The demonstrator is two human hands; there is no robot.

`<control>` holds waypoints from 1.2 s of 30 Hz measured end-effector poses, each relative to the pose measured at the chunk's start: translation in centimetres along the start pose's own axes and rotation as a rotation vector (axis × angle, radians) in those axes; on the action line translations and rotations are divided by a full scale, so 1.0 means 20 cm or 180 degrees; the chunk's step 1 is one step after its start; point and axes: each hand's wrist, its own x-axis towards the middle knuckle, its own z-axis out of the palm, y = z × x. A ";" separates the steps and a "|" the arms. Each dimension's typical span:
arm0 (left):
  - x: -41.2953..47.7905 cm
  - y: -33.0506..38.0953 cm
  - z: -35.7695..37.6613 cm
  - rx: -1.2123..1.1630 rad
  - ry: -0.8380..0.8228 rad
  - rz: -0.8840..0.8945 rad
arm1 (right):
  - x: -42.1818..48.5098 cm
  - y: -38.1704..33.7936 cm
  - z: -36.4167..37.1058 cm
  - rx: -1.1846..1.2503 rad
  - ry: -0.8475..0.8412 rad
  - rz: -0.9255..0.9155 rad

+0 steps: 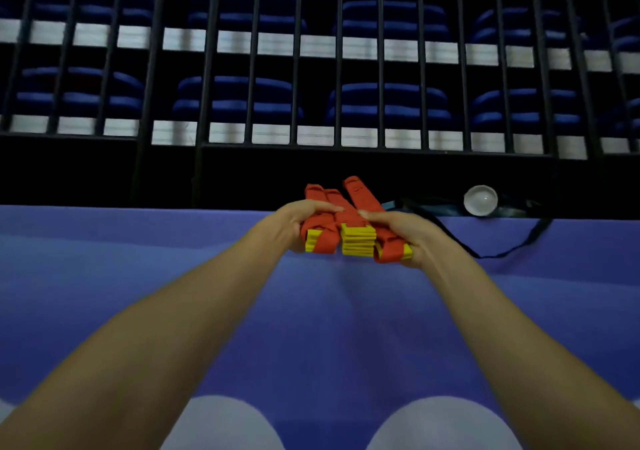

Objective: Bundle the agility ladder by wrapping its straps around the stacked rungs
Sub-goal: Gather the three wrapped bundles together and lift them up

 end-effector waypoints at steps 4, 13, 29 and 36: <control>0.18 0.04 -0.01 0.0050 0.0199 -0.0047 | 0.19 -0.04 -0.06 -0.0063 -0.0100 -0.0014; 0.39 0.12 -0.05 -0.0460 0.0032 0.0431 | 0.45 -0.13 -0.12 0.0433 -0.0399 -0.0062; 0.13 -0.01 -0.03 0.2823 0.1269 0.4175 | 0.20 -0.02 -0.25 -0.2632 0.0020 -0.3014; 0.24 0.00 -0.09 0.3049 0.1311 0.4145 | 0.41 0.02 -0.32 -0.2921 0.0355 -0.3515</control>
